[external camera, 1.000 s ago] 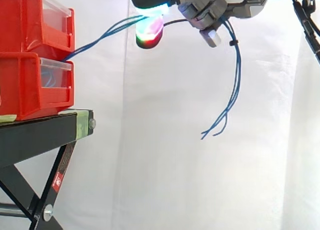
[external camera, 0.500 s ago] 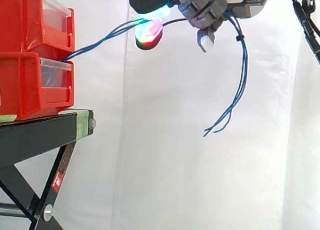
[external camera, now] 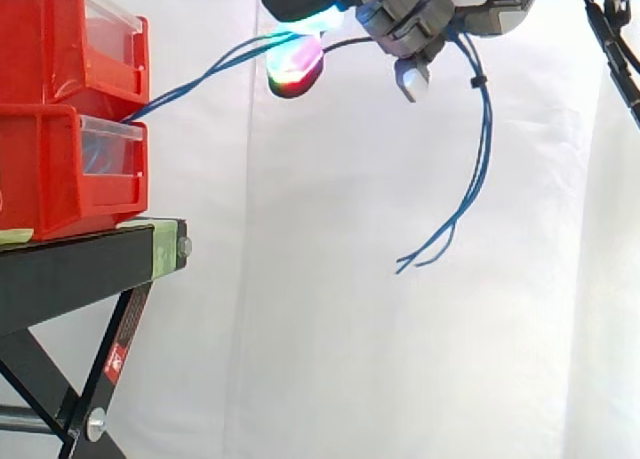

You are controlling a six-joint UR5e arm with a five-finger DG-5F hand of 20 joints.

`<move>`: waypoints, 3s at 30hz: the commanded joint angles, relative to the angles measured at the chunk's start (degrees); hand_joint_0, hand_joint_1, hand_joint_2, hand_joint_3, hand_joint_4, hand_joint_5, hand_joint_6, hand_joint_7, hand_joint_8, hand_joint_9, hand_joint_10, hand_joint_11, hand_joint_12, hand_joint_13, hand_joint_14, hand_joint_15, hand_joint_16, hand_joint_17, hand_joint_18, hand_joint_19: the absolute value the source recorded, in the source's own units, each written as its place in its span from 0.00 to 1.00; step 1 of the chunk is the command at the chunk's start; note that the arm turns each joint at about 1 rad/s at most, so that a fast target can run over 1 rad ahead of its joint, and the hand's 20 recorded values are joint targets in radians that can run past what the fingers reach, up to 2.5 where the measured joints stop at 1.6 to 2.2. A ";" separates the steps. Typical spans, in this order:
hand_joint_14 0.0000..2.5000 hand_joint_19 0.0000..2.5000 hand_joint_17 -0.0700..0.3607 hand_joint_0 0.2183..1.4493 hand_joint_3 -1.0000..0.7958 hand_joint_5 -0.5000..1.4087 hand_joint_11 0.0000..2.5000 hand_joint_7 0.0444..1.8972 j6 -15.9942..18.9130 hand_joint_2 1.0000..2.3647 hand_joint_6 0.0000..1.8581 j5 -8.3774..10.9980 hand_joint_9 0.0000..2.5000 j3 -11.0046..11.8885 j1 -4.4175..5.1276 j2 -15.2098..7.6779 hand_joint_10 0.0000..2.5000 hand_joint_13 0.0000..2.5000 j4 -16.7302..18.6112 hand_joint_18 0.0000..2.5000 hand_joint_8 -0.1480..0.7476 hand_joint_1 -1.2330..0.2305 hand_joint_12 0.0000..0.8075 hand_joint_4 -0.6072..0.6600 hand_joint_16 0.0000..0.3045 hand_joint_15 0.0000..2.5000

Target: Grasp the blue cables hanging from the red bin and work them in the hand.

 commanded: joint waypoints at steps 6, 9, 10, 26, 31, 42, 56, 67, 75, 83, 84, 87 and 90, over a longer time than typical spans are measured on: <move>1.00 0.34 0.42 0.49 0.13 0.49 1.00 0.70 0.00 0.01 0.00 0.00 0.27 0.00 -0.02 0.00 1.00 0.40 0.00 0.55 0.67 0.43 0.66 0.72 0.16 0.69; 1.00 0.35 0.42 0.49 0.12 0.50 1.00 0.70 0.00 0.01 0.00 0.00 0.28 0.09 -0.02 0.00 1.00 0.40 0.00 0.56 0.67 0.43 0.65 0.73 0.16 0.70; 1.00 0.36 0.42 0.49 0.12 0.50 1.00 0.70 0.00 0.01 0.00 0.00 0.28 0.00 0.06 0.00 1.00 0.40 0.00 0.56 0.67 0.43 0.65 0.73 0.16 0.69; 1.00 0.40 0.40 0.54 0.25 0.53 1.00 0.72 0.00 0.01 0.00 0.70 0.32 0.00 0.06 0.00 1.00 0.42 -0.09 0.60 0.66 0.40 0.64 0.71 0.15 0.71; 1.00 0.25 0.50 0.56 0.55 0.54 1.00 0.70 0.00 0.01 0.00 0.79 0.34 0.00 0.24 0.00 1.00 0.46 0.00 0.64 0.65 0.43 0.66 0.74 0.21 0.69; 1.00 0.21 0.53 0.52 0.60 0.52 1.00 0.67 0.00 0.19 0.00 0.79 0.33 0.00 0.24 0.00 1.00 0.46 0.00 0.63 0.67 0.43 0.68 0.75 0.23 0.68; 1.00 0.42 0.41 0.62 0.48 0.48 1.00 0.68 1.32 0.02 0.00 1.23 0.28 0.00 0.33 0.00 1.00 0.41 -0.17 0.58 0.64 0.38 0.64 0.72 0.16 0.71; 1.00 0.42 0.42 0.58 0.33 0.47 1.00 0.66 3.52 0.02 0.00 1.76 0.30 -0.09 0.42 0.00 1.00 0.41 -1.23 0.59 0.65 0.37 0.65 0.72 0.16 0.74; 1.00 0.42 0.42 0.62 0.27 0.47 1.00 0.64 11.43 0.01 0.01 1.41 0.34 0.00 1.21 0.00 1.00 0.43 -8.96 0.60 0.65 0.39 0.64 0.75 0.16 0.73; 1.00 0.40 0.41 0.65 0.31 0.47 1.00 0.64 14.68 0.01 0.01 1.23 0.35 0.00 2.09 0.09 1.00 0.44 -10.19 0.61 0.66 0.40 0.66 0.73 0.16 0.73; 1.00 0.39 0.41 0.66 0.37 0.47 1.00 0.65 15.03 0.02 0.01 1.23 0.34 -0.09 2.09 0.00 1.00 0.44 -10.19 0.60 0.60 0.40 0.66 0.73 0.16 0.73; 1.00 0.38 0.43 0.64 0.51 0.48 1.00 0.66 15.73 0.02 0.01 1.23 0.32 0.00 2.17 0.00 1.00 0.44 -10.11 0.60 0.57 0.40 0.68 0.73 0.17 0.74; 1.00 0.32 0.47 0.61 0.60 0.49 1.00 0.65 15.73 0.01 0.01 1.41 0.31 -0.09 2.17 0.00 1.00 0.44 -9.84 0.60 0.67 0.38 0.69 0.75 0.19 0.72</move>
